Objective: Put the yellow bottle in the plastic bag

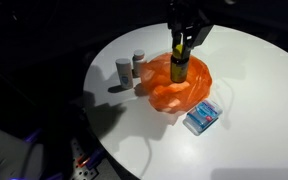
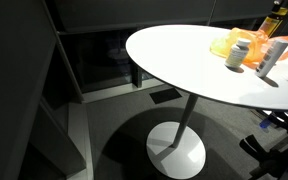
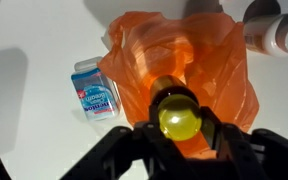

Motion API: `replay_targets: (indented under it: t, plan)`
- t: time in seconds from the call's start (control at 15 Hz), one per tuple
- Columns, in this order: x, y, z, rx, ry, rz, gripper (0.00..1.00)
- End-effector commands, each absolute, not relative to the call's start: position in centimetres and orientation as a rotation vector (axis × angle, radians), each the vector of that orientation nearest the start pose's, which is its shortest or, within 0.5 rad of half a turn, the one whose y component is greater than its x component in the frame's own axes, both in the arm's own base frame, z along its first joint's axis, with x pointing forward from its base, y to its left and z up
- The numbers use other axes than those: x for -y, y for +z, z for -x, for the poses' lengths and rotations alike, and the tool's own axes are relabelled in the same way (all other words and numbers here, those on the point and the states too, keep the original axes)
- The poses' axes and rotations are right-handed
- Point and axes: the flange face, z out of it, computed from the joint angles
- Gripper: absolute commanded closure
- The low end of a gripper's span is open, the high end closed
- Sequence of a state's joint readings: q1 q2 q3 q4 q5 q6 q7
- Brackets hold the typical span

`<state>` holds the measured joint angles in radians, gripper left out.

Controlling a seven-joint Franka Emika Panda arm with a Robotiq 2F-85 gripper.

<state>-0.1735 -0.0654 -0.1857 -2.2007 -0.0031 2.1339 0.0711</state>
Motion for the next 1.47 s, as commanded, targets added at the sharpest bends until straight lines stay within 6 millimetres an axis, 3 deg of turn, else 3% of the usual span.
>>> replay_targets:
  t: [0.0,0.33,0.47,0.6,0.8,1.13,1.2,1.4]
  plan:
    - [18.6,38.6,-48.9,-0.657,0.041,3.031,0.81]
    - [18.3,36.0,-49.4,-0.651,0.143,3.042,0.81]
    - [17.7,35.6,-49.5,-0.634,0.165,3.049,0.31]
    - [17.0,35.7,-49.5,-0.608,0.171,3.055,0.23]
    - [15.5,36.5,-49.6,-0.561,0.158,3.066,0.01]
    - [13.0,38.5,-49.6,-0.466,0.114,3.068,0.00]
    - [13.7,37.1,-50.3,-0.521,0.125,3.076,0.00]
    - [13.4,37.2,-50.3,-0.511,0.125,3.077,0.00]
